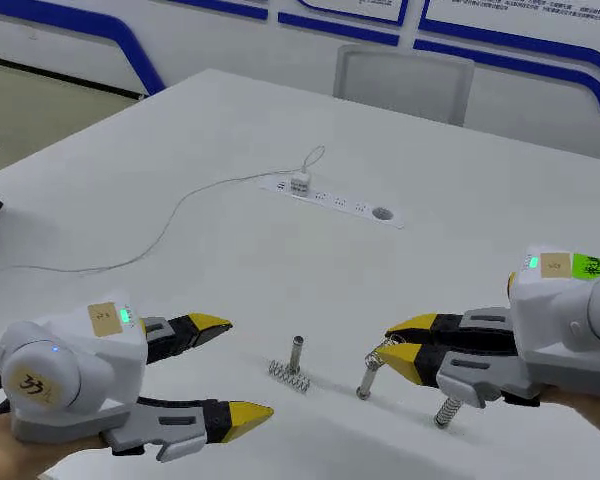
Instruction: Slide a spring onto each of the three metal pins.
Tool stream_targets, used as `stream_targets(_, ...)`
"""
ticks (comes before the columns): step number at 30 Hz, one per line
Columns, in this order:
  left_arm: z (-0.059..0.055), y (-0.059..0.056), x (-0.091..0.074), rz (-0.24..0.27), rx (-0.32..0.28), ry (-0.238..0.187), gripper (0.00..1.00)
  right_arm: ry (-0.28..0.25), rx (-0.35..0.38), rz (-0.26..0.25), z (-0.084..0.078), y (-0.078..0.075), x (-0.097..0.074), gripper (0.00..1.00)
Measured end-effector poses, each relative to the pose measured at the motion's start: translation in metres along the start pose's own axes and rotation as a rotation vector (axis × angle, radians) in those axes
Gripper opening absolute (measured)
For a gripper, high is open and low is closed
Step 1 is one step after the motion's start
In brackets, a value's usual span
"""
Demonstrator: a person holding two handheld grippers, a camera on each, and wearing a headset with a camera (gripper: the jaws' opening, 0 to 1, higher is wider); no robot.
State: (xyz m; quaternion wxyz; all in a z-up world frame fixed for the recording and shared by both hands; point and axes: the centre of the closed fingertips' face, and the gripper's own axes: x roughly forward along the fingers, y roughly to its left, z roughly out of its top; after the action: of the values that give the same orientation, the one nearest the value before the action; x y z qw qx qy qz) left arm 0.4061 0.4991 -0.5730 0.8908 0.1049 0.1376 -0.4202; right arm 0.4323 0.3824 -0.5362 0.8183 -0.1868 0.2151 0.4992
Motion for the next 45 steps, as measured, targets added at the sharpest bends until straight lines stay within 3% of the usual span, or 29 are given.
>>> stream_targets(2, -0.002, 0.002, -0.001, 0.009, -0.006, 0.014, 0.61, 0.013, 0.002, -0.012, -0.004, -0.004, 0.000, 0.11)
stream_targets(7, 0.004, 0.008, -0.005, 0.033, -0.018, -0.016, 0.63, 0.043, -0.005, -0.034, -0.013, -0.011, 0.000, 0.11)
stream_targets(17, 0.004, 0.021, -0.014, 0.083, -0.058, -0.034, 0.62, 0.057, 0.026, -0.061, -0.021, -0.022, 0.003, 0.11)
stream_targets(20, 0.004, 0.021, -0.014, 0.087, -0.075, -0.039, 0.63, 0.060, 0.034, -0.062, -0.022, -0.024, 0.004, 0.11)
stream_targets(23, -0.001, 0.020, -0.013, 0.088, -0.084, -0.013, 0.65, 0.067, 0.038, -0.066, -0.025, -0.026, 0.006, 0.11)
stream_targets(27, 0.001, 0.021, -0.013, 0.090, -0.120, -0.032, 0.69, 0.077, 0.065, -0.083, -0.031, -0.034, 0.008, 0.11)
stream_targets(28, -0.002, 0.020, -0.012, 0.084, -0.130, -0.020, 0.71, 0.081, 0.076, -0.089, -0.033, -0.036, 0.009, 0.11)
stream_targets(35, -0.005, 0.014, -0.008, 0.062, -0.113, 0.003, 0.79, 0.097, 0.097, -0.099, -0.037, -0.042, 0.017, 0.11)
stream_targets(38, -0.012, 0.013, -0.008, 0.057, -0.111, 0.033, 0.81, 0.095, 0.110, -0.094, -0.036, -0.041, 0.023, 0.11)
stream_targets(45, -0.012, 0.015, -0.008, 0.065, -0.124, 0.032, 0.85, 0.099, 0.104, -0.068, -0.034, -0.034, 0.033, 0.11)
